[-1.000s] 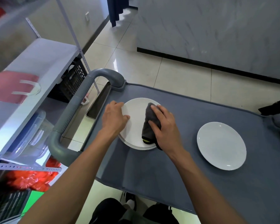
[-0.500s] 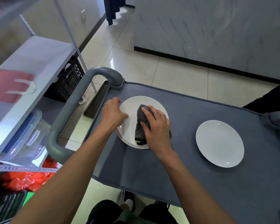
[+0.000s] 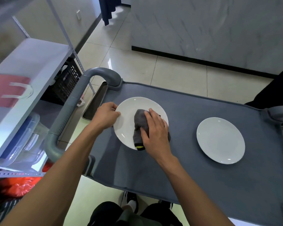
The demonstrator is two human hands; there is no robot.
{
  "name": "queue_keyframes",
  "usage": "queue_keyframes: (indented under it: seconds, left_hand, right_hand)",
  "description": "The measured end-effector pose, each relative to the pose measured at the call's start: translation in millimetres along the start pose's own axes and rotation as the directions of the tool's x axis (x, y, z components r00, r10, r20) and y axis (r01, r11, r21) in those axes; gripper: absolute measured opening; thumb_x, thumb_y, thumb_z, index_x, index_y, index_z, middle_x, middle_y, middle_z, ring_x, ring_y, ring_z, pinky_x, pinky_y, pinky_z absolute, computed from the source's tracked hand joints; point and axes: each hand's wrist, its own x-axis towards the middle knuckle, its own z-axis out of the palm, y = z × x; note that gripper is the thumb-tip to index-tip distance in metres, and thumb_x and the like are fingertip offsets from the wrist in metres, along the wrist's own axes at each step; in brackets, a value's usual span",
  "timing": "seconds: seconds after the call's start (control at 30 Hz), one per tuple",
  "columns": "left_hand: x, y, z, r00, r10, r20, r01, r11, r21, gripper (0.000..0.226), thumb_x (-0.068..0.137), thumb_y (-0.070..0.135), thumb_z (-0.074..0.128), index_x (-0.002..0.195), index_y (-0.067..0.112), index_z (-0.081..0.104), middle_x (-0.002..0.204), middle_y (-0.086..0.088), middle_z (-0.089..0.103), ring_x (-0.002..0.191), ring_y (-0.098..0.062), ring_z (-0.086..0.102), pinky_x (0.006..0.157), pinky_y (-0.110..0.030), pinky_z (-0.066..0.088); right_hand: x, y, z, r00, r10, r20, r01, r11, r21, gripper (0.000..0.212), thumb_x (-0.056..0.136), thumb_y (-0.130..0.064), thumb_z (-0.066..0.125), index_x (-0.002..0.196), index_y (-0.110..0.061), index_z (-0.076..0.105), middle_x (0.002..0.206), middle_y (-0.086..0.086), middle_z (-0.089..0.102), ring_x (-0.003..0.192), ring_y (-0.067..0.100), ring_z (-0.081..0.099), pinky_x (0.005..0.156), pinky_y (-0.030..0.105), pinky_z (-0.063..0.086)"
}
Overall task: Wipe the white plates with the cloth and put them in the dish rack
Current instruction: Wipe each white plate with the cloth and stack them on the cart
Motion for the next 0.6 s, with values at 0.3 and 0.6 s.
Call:
queue_keyframes:
  seconds: [0.3,0.6]
  left_hand:
    - [-1,3,-9,0.981,-0.072,0.181,0.092,0.990,-0.108,0.015,0.098,0.009,0.058,0.112,0.014,0.060,0.104,-0.005,0.068,0.090,-0.028,0.071,0.067,-0.049,0.063]
    - [-14,4,-1,0.979,-0.013,0.202,0.087,0.929,-0.360,0.030,0.097,0.000,0.057,0.109,0.026,0.065,0.107,-0.007,0.069,0.089,-0.029,0.071,0.057,-0.040,0.061]
  right_hand:
    - [6,3,0,0.998,0.045,-0.054,-0.037,0.989,0.146,0.048,0.097,-0.020,0.064,0.144,-0.020,0.054,0.152,0.009,0.043,0.142,0.027,0.036,0.119,0.042,0.030]
    - [0,0,-6,0.994,-0.007,-0.110,0.024,0.988,0.154,0.043,0.098,-0.015,0.064,0.140,-0.018,0.059,0.148,0.011,0.048,0.138,0.029,0.041,0.116,0.046,0.035]
